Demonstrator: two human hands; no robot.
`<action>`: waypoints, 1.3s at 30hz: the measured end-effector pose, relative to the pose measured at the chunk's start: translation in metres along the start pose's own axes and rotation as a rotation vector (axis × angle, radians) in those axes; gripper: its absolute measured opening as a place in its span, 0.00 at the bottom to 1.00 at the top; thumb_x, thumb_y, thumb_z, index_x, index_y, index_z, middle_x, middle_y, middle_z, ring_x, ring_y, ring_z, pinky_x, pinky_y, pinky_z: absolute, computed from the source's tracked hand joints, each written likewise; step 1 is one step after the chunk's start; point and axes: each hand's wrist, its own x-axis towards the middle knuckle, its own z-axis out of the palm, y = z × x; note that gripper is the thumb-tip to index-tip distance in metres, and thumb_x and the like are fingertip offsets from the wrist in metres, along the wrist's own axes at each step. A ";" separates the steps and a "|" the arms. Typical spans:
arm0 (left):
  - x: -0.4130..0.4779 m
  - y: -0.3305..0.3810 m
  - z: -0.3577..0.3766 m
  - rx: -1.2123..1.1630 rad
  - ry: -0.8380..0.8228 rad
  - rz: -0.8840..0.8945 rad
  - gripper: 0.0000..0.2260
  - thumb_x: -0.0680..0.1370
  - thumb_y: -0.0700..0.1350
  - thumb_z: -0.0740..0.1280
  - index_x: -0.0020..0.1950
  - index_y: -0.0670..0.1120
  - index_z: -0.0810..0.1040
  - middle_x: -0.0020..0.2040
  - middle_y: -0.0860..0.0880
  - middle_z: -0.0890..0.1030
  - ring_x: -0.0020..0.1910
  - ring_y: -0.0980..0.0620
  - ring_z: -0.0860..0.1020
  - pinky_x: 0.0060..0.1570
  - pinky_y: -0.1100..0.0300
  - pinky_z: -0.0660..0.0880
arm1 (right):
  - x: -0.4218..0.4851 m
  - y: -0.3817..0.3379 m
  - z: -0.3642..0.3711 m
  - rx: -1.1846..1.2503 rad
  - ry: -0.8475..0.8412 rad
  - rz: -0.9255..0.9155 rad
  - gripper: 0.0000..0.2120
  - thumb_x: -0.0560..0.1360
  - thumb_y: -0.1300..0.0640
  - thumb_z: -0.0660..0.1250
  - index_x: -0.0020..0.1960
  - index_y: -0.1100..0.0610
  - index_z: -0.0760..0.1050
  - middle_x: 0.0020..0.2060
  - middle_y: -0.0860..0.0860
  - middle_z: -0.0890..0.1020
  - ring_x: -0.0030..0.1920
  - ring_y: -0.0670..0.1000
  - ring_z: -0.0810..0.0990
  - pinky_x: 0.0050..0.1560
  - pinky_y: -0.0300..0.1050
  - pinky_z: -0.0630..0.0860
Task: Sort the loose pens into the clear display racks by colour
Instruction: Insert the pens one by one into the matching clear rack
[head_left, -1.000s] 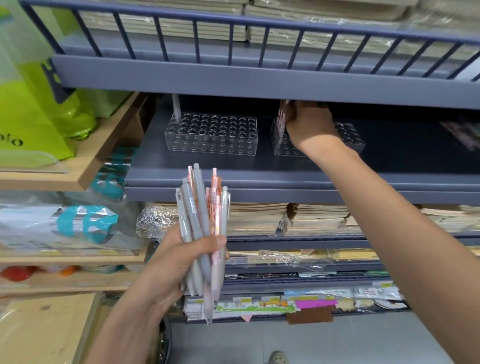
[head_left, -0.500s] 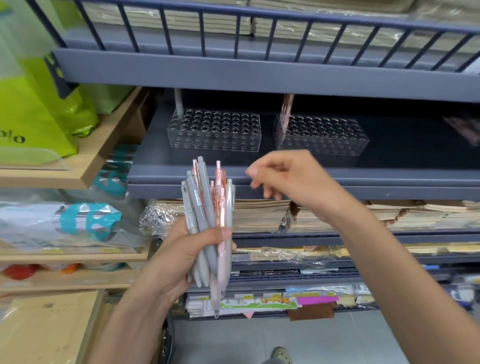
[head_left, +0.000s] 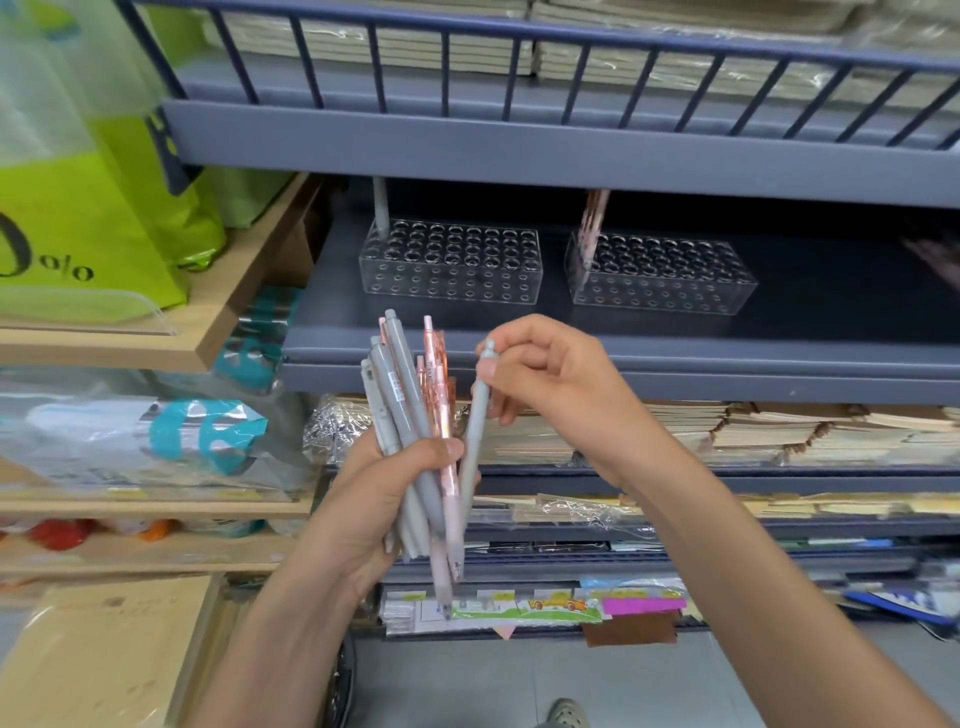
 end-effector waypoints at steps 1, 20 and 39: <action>0.001 0.000 -0.002 0.004 0.013 0.003 0.19 0.60 0.37 0.79 0.48 0.39 0.79 0.38 0.37 0.83 0.33 0.43 0.83 0.31 0.54 0.81 | 0.000 0.000 0.002 0.014 0.027 -0.032 0.05 0.77 0.64 0.68 0.52 0.62 0.76 0.36 0.58 0.82 0.33 0.51 0.80 0.36 0.43 0.78; -0.014 -0.003 -0.050 -0.022 0.003 0.005 0.21 0.62 0.40 0.77 0.53 0.41 0.79 0.37 0.44 0.81 0.34 0.49 0.80 0.32 0.59 0.78 | 0.118 -0.035 0.036 0.018 0.569 -0.344 0.16 0.73 0.68 0.60 0.34 0.50 0.76 0.33 0.49 0.83 0.41 0.60 0.83 0.52 0.62 0.79; -0.013 0.002 -0.079 -0.080 0.015 -0.002 0.23 0.60 0.40 0.79 0.53 0.43 0.77 0.36 0.45 0.82 0.33 0.48 0.81 0.30 0.57 0.79 | 0.171 -0.036 0.067 -0.701 0.387 -0.257 0.17 0.82 0.53 0.57 0.49 0.63 0.80 0.45 0.56 0.84 0.51 0.39 0.80 0.58 0.34 0.71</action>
